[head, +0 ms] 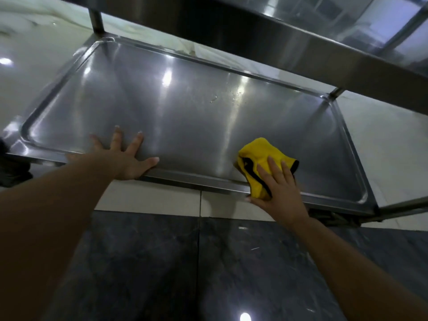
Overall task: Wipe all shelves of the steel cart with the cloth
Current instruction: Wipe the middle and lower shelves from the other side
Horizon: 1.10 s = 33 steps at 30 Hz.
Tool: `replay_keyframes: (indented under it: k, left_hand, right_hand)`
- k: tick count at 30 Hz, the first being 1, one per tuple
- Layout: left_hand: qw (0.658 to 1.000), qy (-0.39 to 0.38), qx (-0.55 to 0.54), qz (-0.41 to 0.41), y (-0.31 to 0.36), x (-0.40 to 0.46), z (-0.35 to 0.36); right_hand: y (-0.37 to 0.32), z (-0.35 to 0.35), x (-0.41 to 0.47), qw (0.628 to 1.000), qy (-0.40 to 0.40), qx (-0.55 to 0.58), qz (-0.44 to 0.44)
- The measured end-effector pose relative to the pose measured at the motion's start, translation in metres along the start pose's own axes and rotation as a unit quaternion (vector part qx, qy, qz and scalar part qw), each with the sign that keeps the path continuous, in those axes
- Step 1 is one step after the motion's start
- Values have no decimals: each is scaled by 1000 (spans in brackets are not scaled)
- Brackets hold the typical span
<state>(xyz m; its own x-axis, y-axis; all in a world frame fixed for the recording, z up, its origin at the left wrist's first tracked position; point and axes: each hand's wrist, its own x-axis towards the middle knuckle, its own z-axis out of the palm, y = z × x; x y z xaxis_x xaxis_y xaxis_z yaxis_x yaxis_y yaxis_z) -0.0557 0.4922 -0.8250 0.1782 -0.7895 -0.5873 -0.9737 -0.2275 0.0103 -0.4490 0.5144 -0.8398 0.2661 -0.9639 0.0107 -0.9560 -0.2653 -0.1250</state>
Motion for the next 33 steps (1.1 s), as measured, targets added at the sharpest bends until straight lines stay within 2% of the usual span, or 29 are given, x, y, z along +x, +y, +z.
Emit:
replay_keyframes:
  k: [8,11,13,15,18,20,23,25,28,31,33]
  left_hand:
    - [997,0,-9,-72,-30,-8,-14]
    - [992,80,-10,-99,-16,-9,-16]
    - [989,131,10,-67,1,-13,-9]
    - [989,135,29,-50,8,-10,-10]
    - [991,108,47,-56,5,1,-19]
    - [989,137,50,-33,3,6,-10]
    - [982,184,-4,38,5,13,5]
    - [974,204,6,99,2,24,2]
    - [966,212,30,145,-3,40,-2]
    - [967,211,24,141,-3,44,4]
    - [967,218,15,132,-2,44,5]
  right_hand:
    - [-33,4,29,998,-28,-7,-54]
    - [-46,3,34,998,-10,51,-44]
    - [-49,3,37,995,-17,96,-27]
    - [-40,1,41,994,-25,102,-14]
    - [-3,-7,48,992,-24,91,79]
    - [15,-10,53,981,-32,81,174]
    - [0,-7,74,953,-8,68,294]
    - [-29,-2,94,941,16,67,331]
    - [-75,3,132,960,0,54,275]
    - [-124,8,176,989,-59,36,133]
    - [-156,12,202,994,-94,28,50]
